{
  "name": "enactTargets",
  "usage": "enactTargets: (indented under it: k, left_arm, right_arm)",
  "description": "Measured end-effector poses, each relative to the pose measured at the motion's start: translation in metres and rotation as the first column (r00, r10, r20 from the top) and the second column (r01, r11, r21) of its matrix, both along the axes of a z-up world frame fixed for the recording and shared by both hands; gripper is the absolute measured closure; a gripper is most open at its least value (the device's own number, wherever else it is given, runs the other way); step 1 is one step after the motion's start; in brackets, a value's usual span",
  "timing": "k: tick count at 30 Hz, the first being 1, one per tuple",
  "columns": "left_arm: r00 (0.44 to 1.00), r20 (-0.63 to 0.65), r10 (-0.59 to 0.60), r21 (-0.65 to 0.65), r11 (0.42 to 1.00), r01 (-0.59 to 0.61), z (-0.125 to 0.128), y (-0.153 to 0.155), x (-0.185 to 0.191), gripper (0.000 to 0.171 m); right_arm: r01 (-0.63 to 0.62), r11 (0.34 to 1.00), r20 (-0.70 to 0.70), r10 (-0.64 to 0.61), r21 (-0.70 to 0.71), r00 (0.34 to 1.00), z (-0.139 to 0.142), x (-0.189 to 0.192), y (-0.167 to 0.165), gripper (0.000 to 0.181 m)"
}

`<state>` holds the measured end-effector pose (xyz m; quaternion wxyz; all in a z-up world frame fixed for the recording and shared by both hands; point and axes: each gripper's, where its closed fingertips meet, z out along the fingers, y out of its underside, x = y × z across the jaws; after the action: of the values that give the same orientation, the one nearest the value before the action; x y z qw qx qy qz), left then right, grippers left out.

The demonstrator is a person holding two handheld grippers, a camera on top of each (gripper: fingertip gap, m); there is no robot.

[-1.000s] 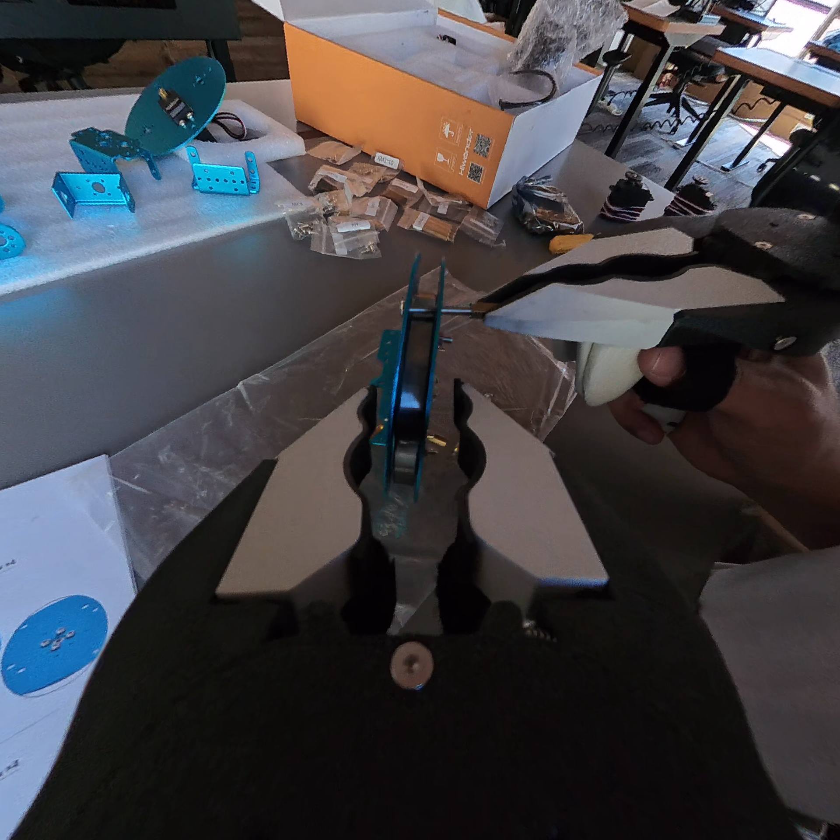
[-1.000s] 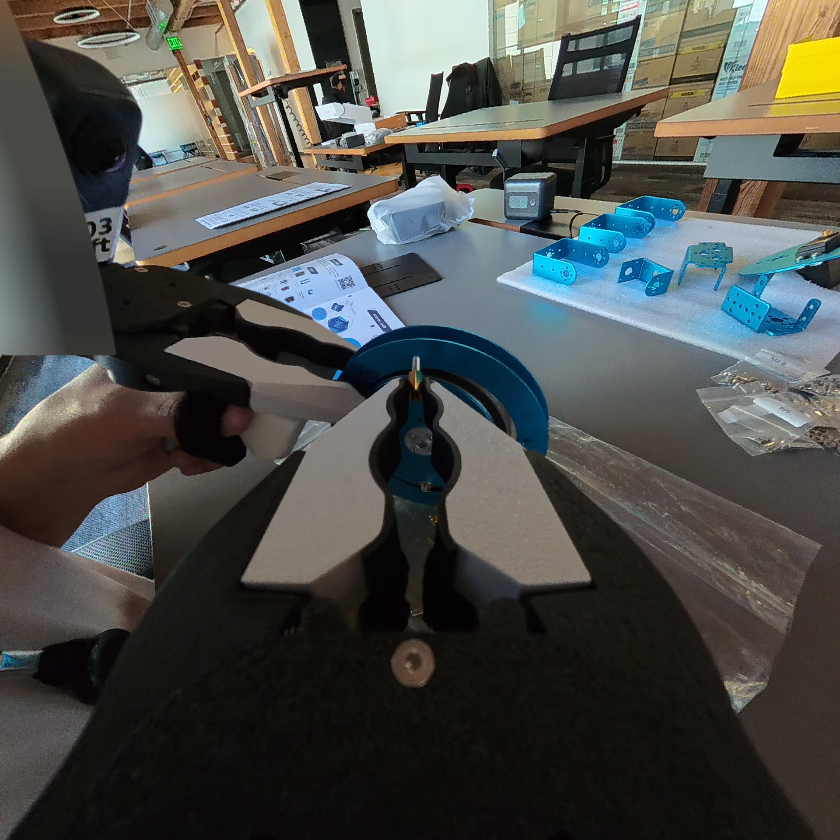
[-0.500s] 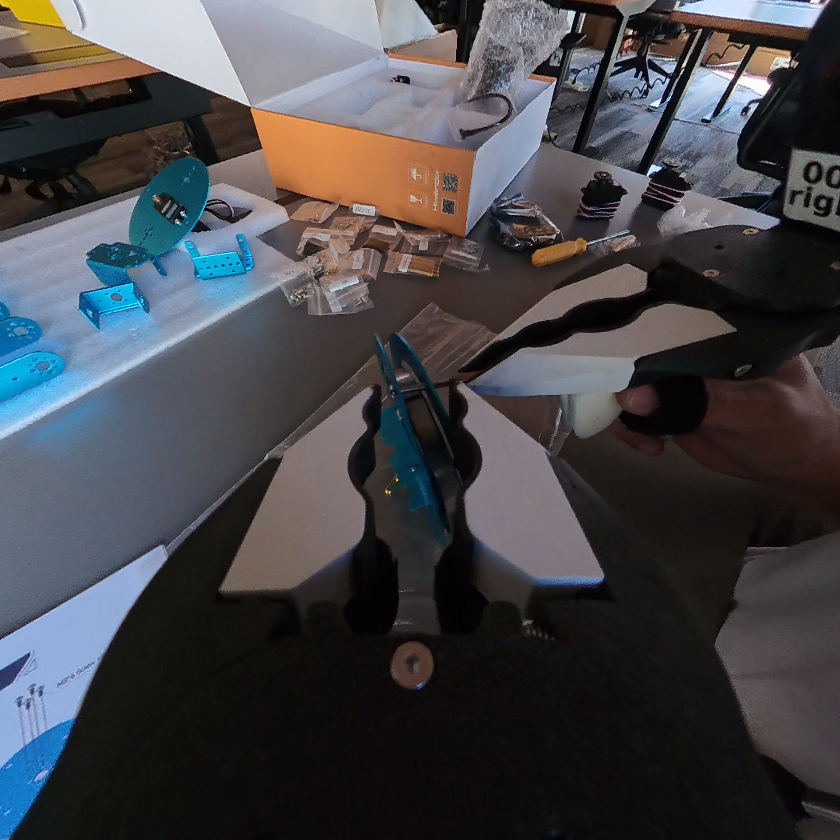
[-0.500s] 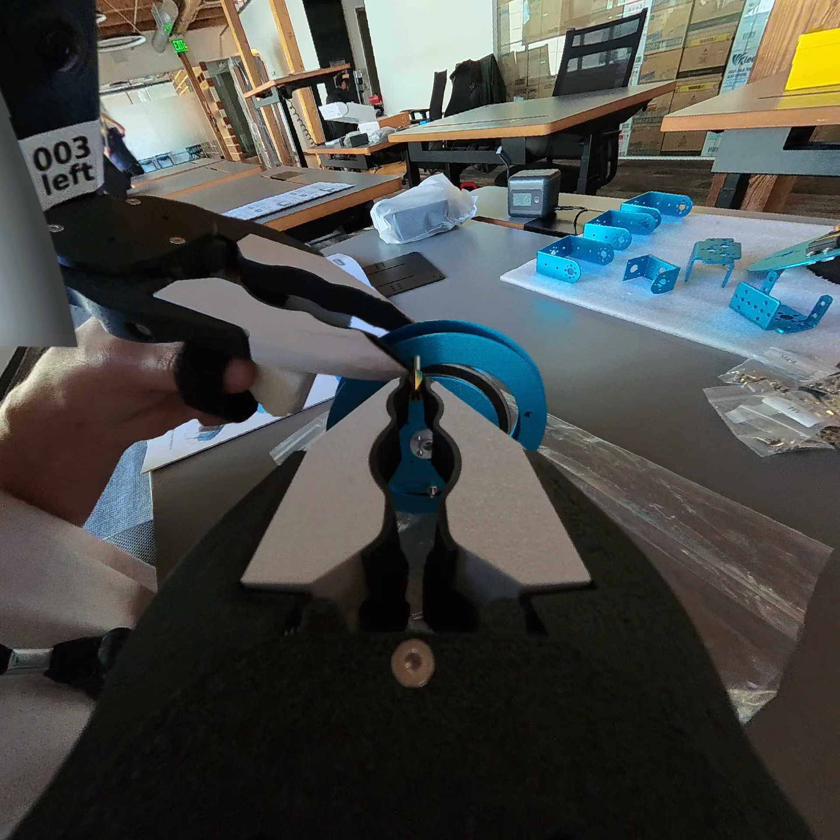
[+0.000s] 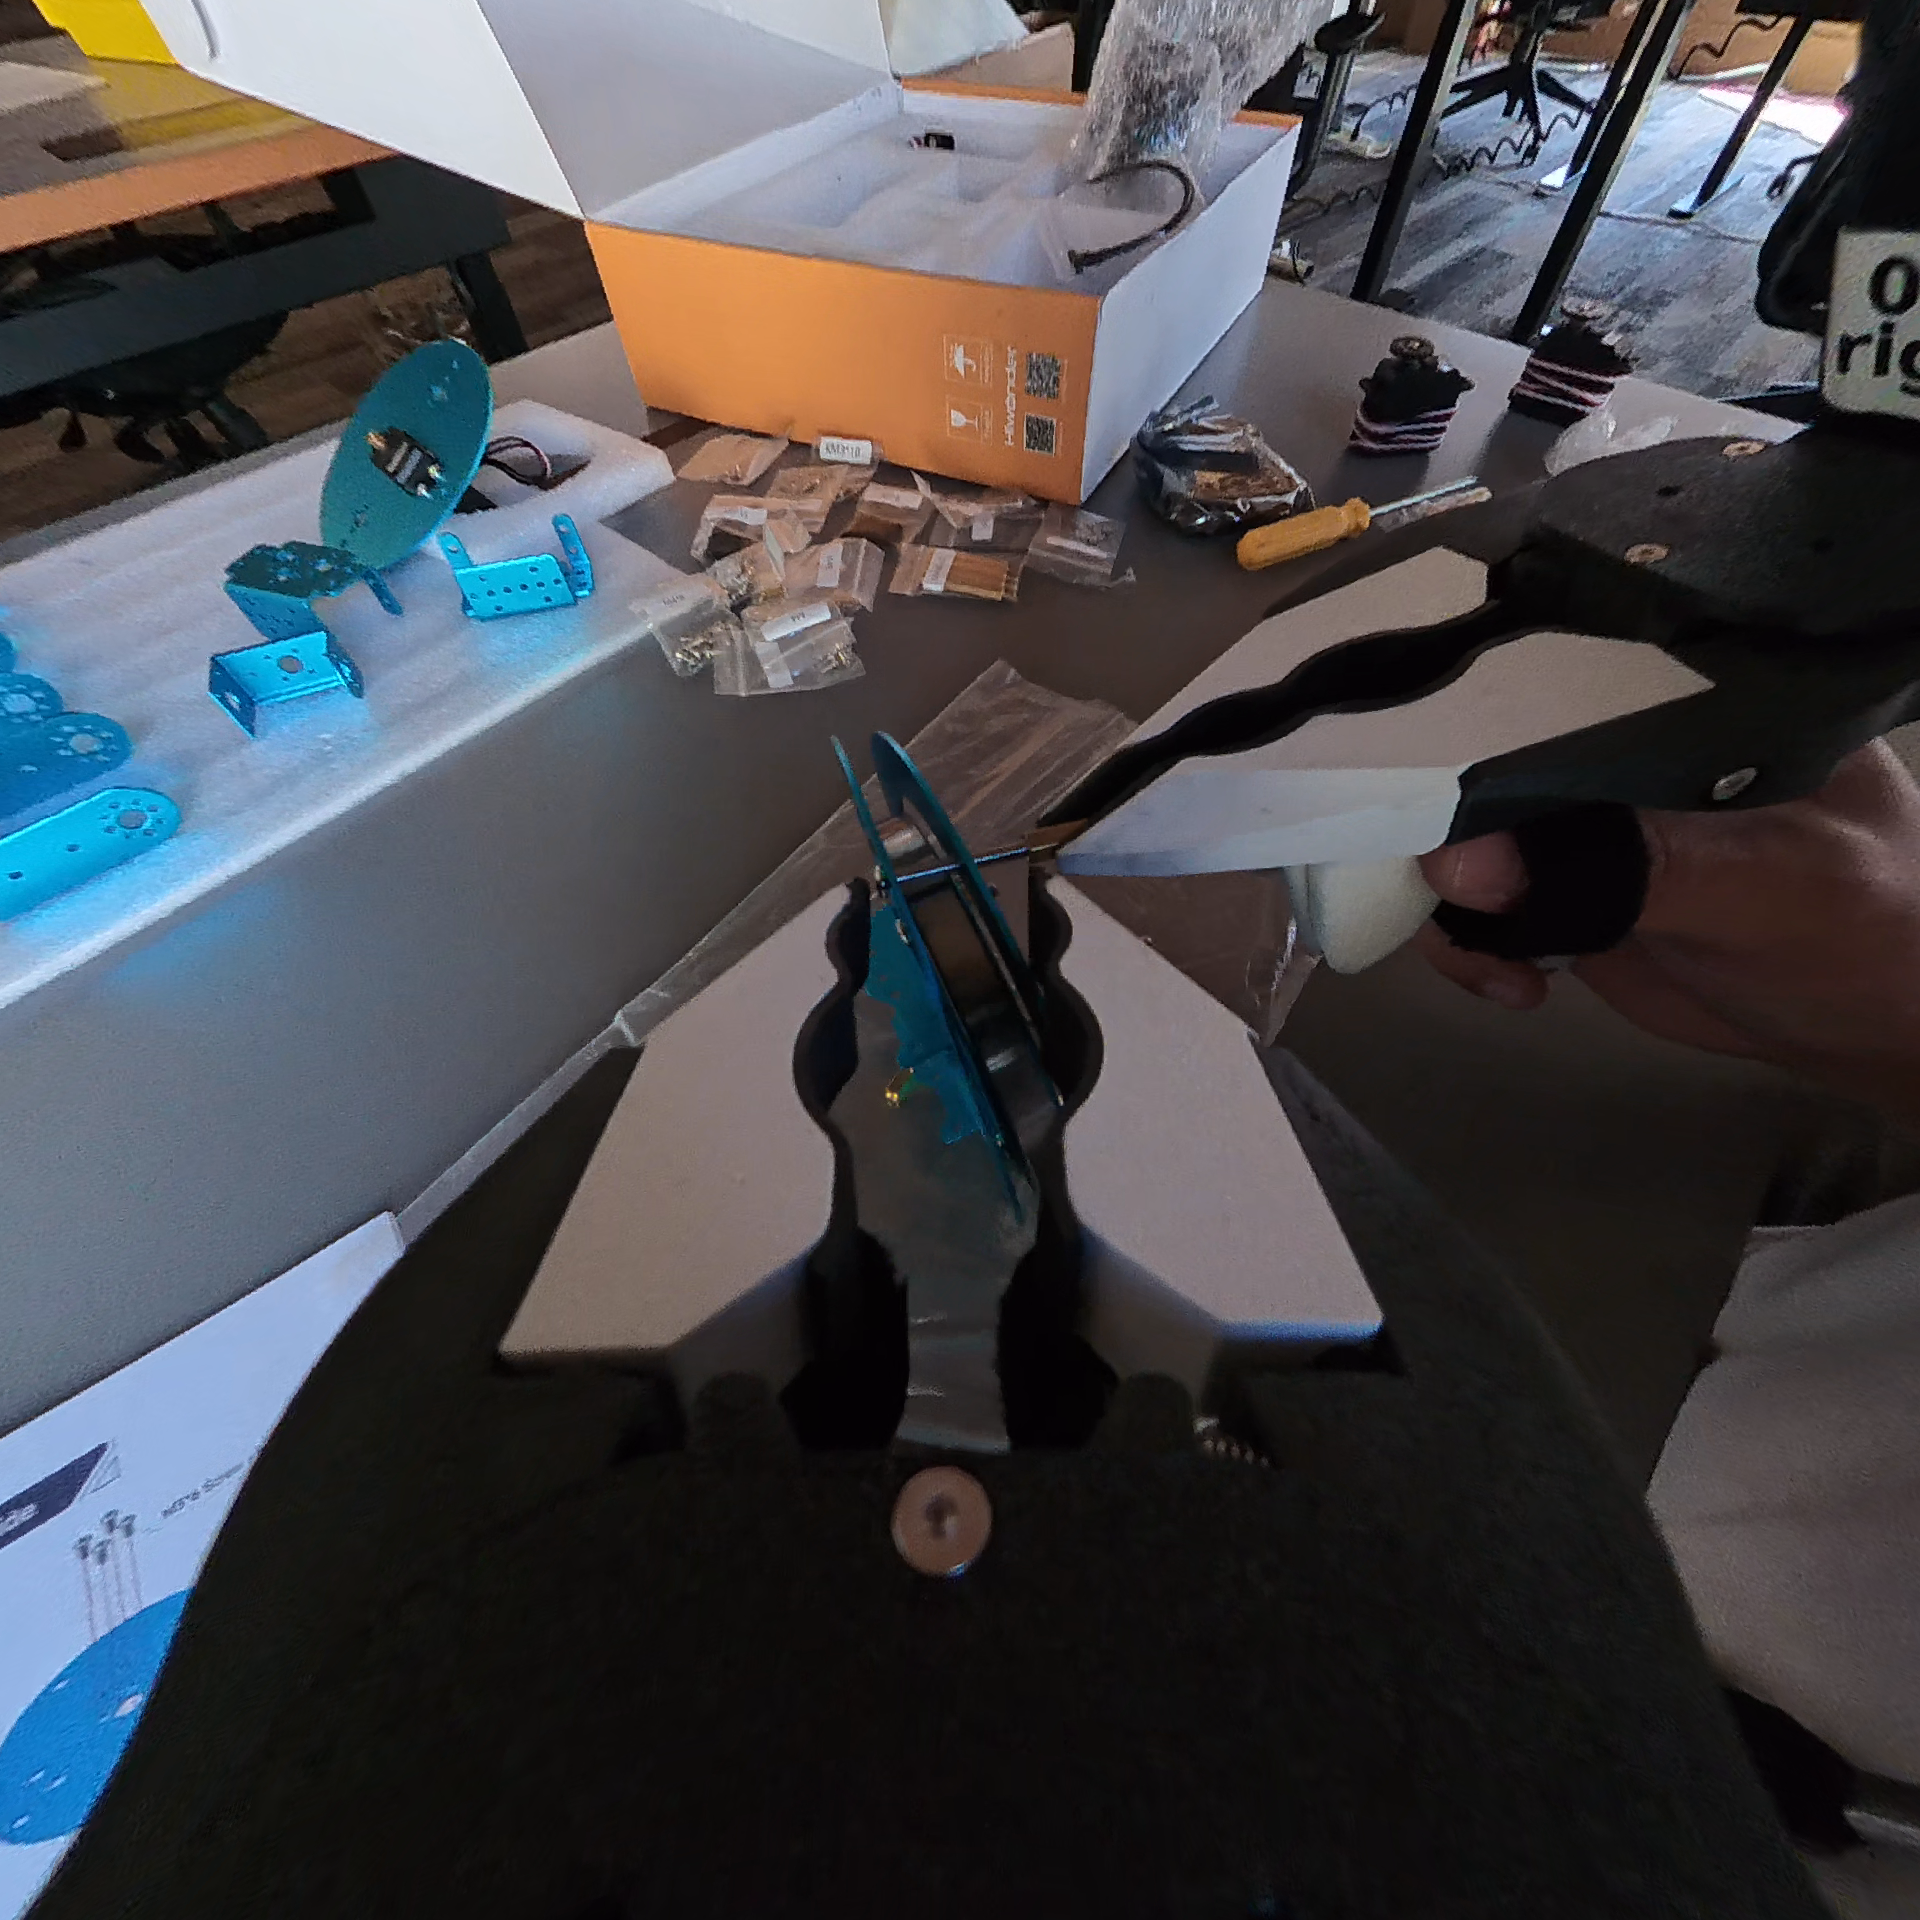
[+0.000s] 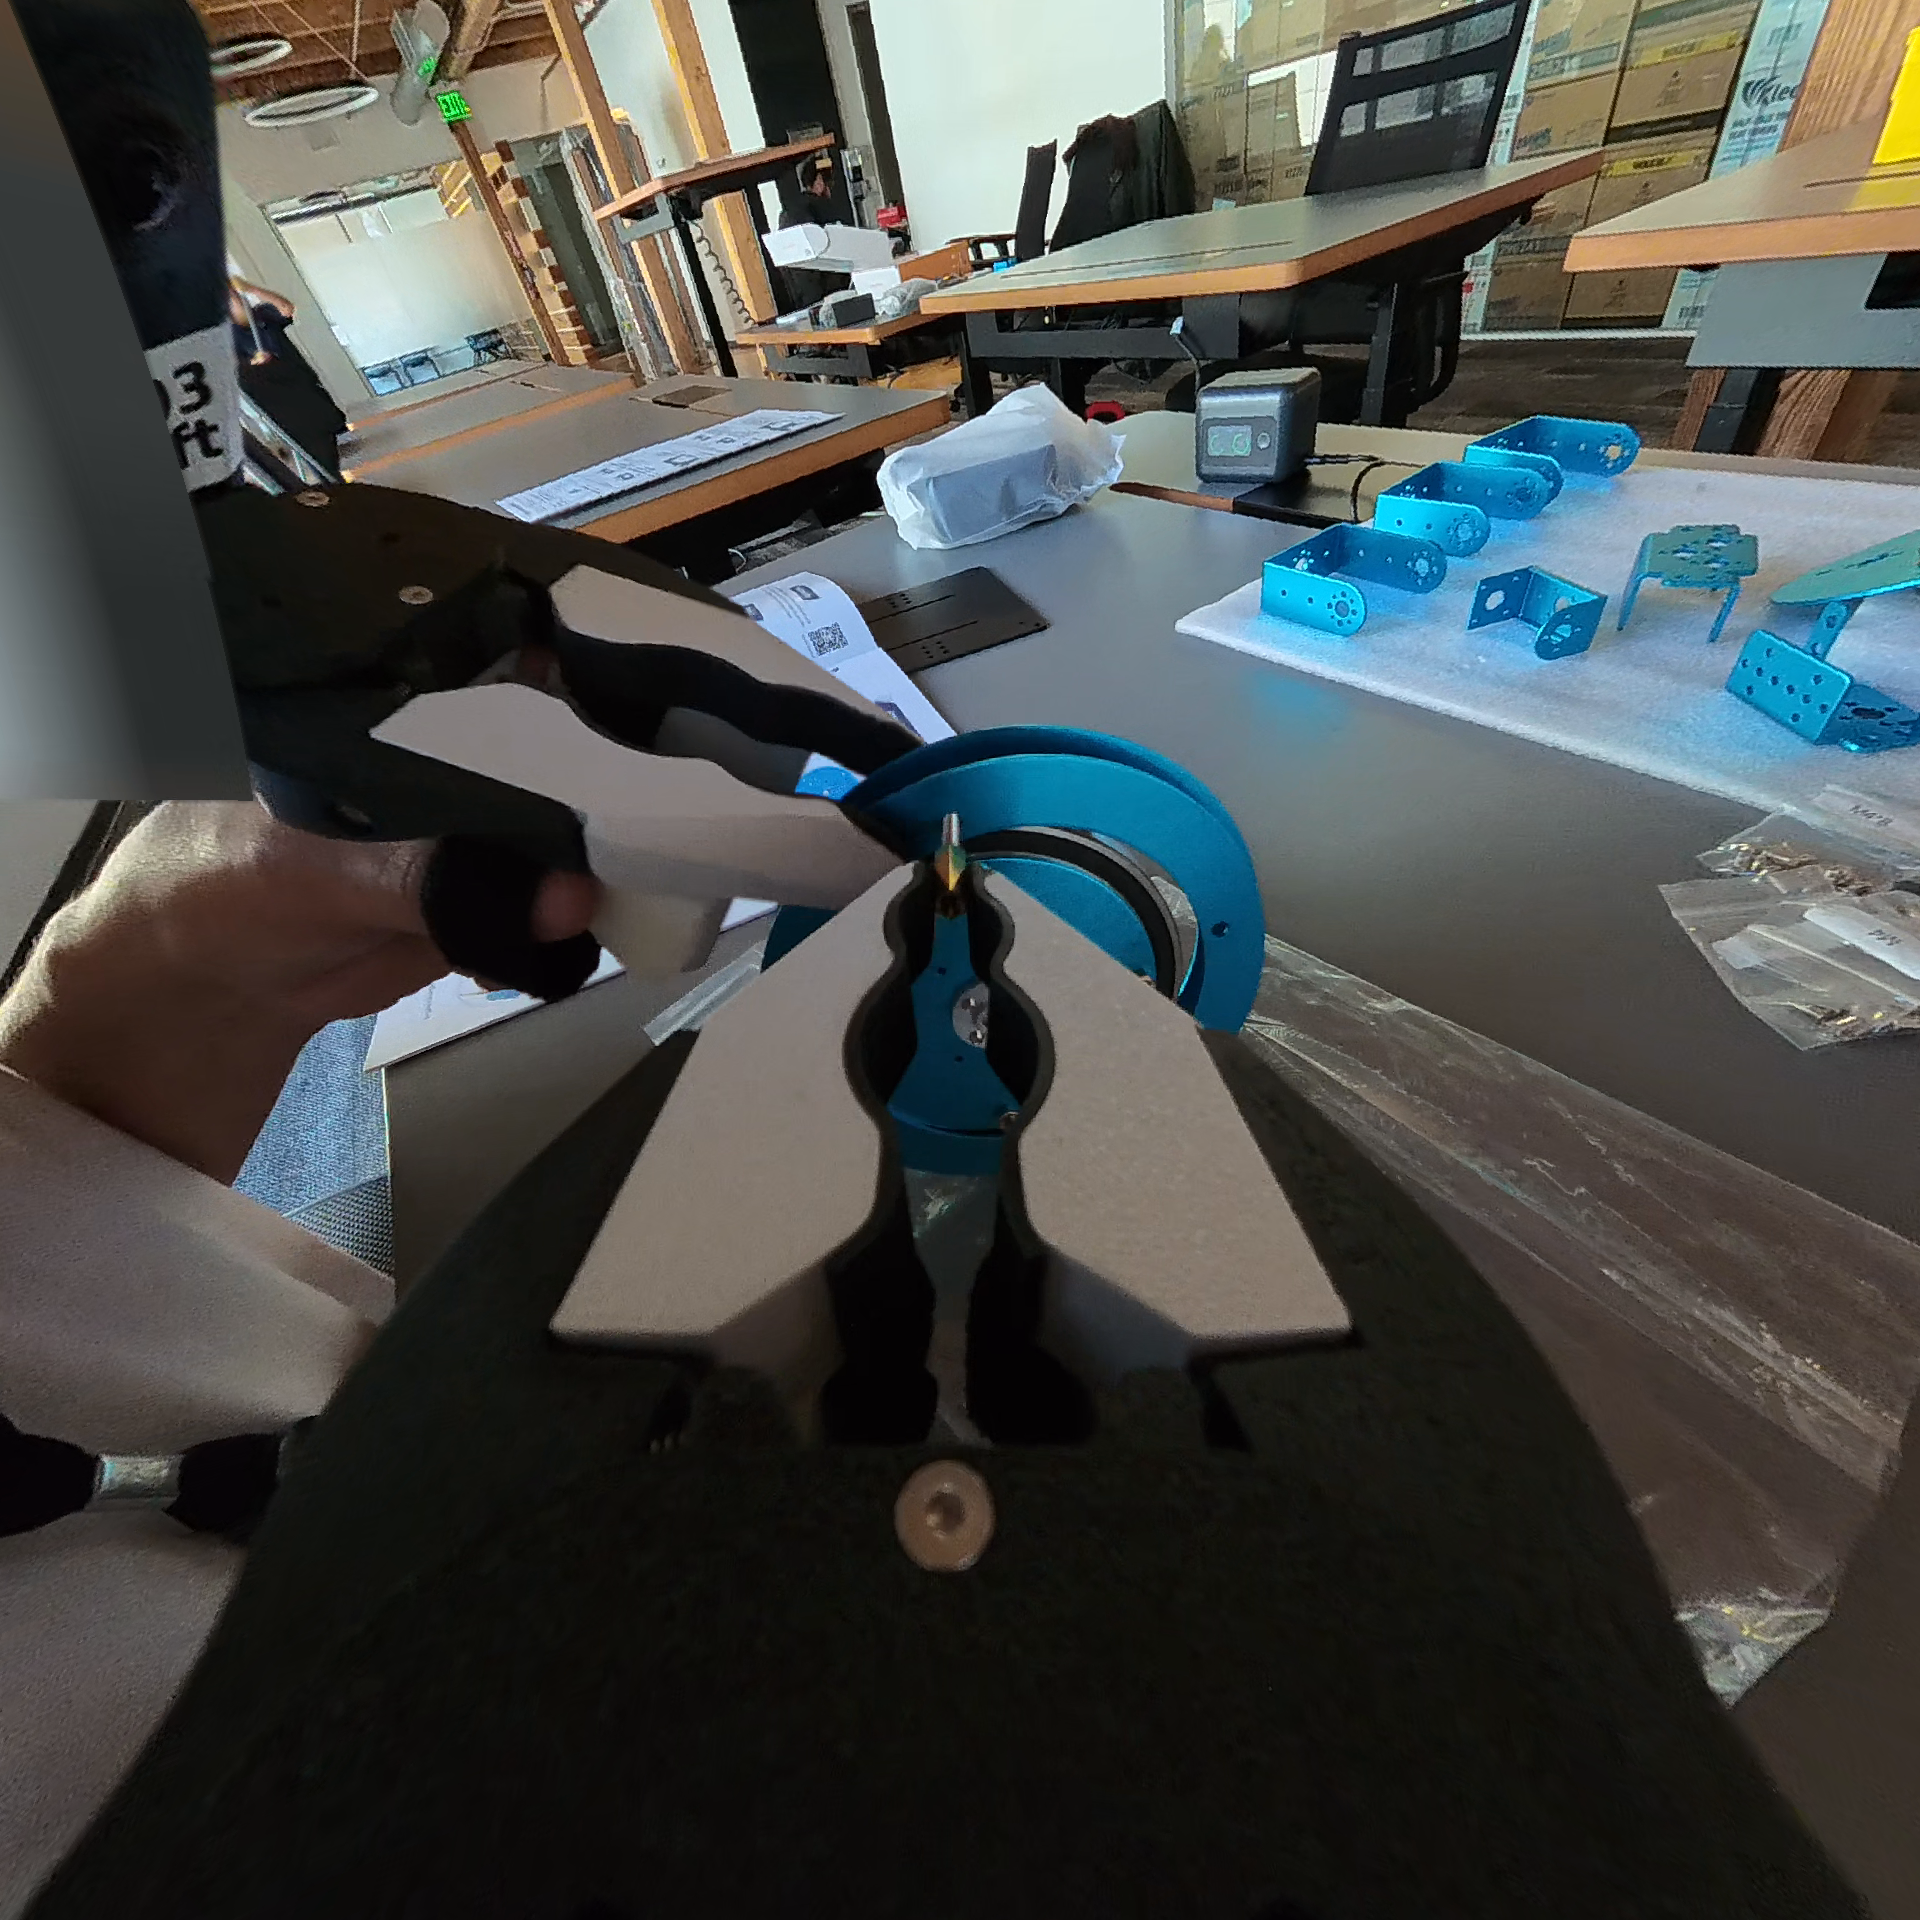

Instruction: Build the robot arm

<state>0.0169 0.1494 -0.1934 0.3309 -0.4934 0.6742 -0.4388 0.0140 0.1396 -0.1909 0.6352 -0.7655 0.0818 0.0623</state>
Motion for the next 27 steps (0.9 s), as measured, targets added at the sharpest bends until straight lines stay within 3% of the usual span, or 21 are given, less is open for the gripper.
enactTargets:
  k: [6, 10, 13, 20, 24, 27]
  left_arm:
    - [1.000, 0.020, -0.010, 0.000, 1.000, 0.010, 0.001, 0.000, 0.000, 0.150]
    - [1.000, 0.019, -0.015, 0.014, 1.000, 0.015, 0.000, 0.000, -0.002, 0.156]
    - [1.000, 0.023, 0.010, -0.002, 1.000, -0.010, 0.000, 0.000, -0.001, 0.157]
    - [1.000, 0.015, 0.021, -0.041, 0.999, -0.021, 0.000, -0.005, 0.000, 0.157]
    - [0.999, 0.013, 0.031, -0.045, 0.999, -0.030, 0.000, -0.006, 0.001, 0.158]
    - [0.999, 0.014, 0.034, -0.041, 0.999, -0.034, 0.000, -0.005, 0.001, 0.158]
  right_arm:
    - [-0.022, 1.000, -0.019, 0.023, 0.013, 1.000, 0.001, -0.001, -0.002, 0.177]
    - [-0.090, 0.995, -0.116, 0.095, 0.047, 0.989, 0.002, -0.003, -0.004, 0.177]
    - [-0.069, 0.996, -0.093, 0.074, 0.050, 0.993, 0.002, -0.001, -0.005, 0.177]
    - [-0.008, 1.000, 0.172, 0.003, 0.028, 0.985, 0.004, -0.001, -0.012, 0.172]
    - [0.038, 0.998, 0.422, -0.016, -0.044, 0.906, 0.003, 0.002, -0.016, 0.175]
    - [0.064, 0.996, 0.520, -0.019, -0.068, 0.854, 0.004, 0.004, -0.015, 0.176]
